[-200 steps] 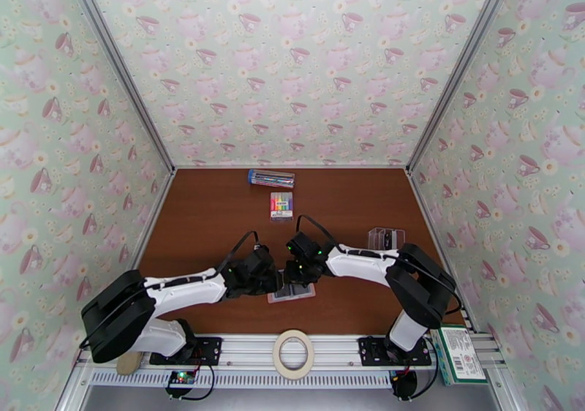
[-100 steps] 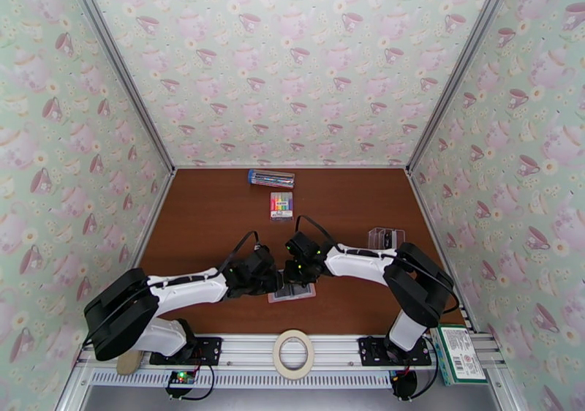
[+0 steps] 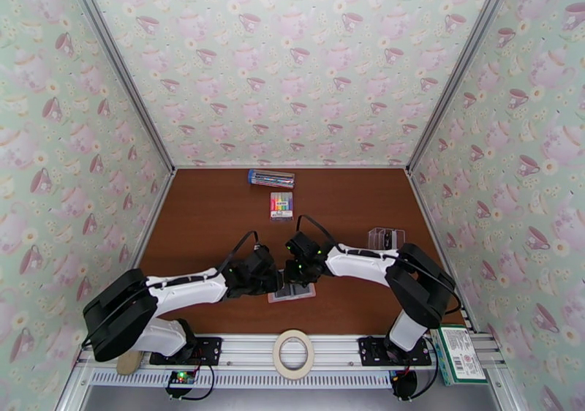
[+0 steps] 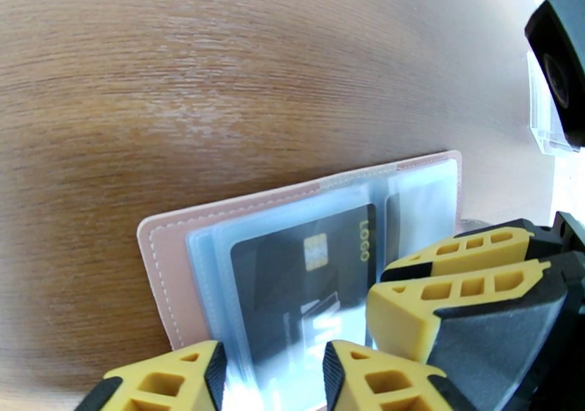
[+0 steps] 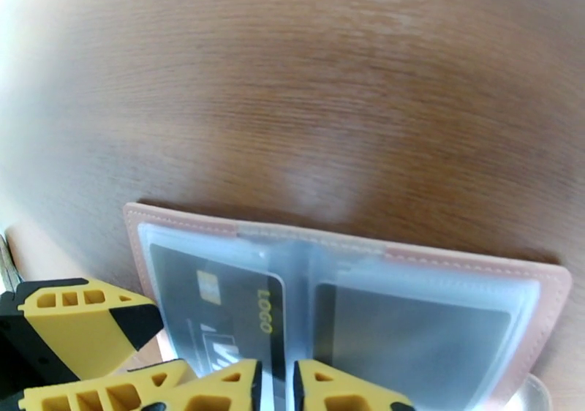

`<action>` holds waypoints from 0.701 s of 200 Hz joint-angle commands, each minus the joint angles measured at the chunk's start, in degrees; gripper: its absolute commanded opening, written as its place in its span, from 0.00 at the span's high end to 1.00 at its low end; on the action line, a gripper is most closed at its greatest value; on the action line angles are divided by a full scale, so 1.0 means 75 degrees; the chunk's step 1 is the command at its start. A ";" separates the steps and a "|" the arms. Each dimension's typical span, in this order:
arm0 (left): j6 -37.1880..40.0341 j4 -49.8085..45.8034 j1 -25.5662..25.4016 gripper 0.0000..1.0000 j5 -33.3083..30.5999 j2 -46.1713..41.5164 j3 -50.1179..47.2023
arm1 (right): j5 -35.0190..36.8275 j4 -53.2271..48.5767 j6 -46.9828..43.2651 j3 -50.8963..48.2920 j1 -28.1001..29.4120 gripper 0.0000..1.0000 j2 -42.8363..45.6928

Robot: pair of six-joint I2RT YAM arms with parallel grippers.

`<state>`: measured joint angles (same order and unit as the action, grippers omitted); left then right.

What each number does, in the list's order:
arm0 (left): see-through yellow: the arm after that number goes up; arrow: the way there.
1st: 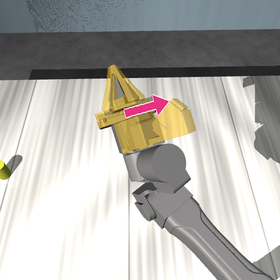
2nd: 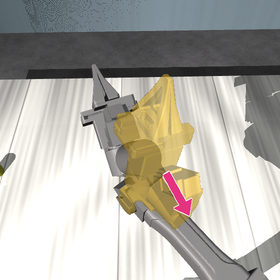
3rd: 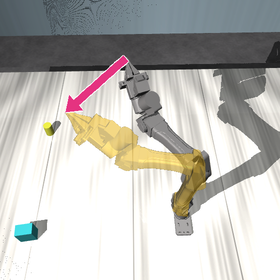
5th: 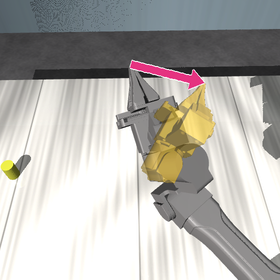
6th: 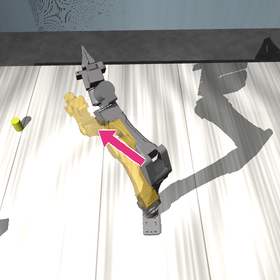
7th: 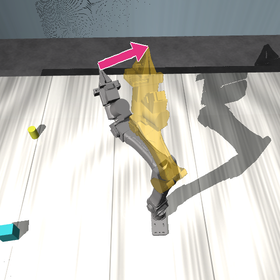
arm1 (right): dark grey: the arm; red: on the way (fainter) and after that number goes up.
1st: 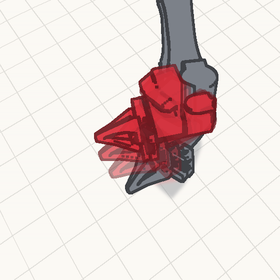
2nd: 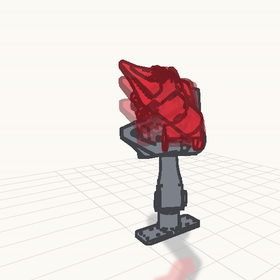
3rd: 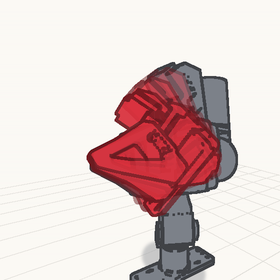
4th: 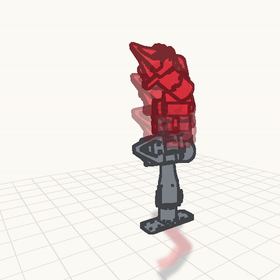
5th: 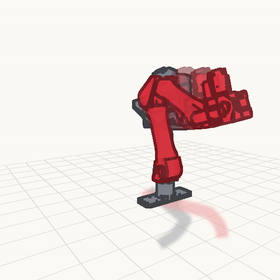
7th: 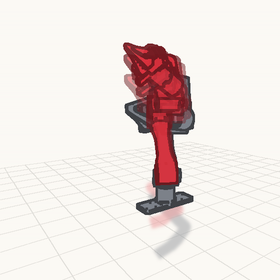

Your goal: Put the credit cards into the card holder

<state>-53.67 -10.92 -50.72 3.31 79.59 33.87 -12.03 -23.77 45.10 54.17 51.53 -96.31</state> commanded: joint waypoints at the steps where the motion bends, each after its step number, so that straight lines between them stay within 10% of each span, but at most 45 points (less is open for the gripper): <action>1: 0.0028 -0.0292 -0.0026 0.50 -0.0354 -0.0522 0.0034 | 0.0370 -0.0268 -0.0221 0.0225 0.0071 0.76 0.0378; 140: -0.0062 -0.0714 0.0078 0.40 -0.1039 -0.1993 -0.0536 | 0.2921 -0.2689 -0.1061 0.0589 0.0065 0.59 0.1978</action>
<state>-53.65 -15.40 -50.54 -3.31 65.36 30.92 2.24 -36.29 39.77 56.25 51.75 -83.59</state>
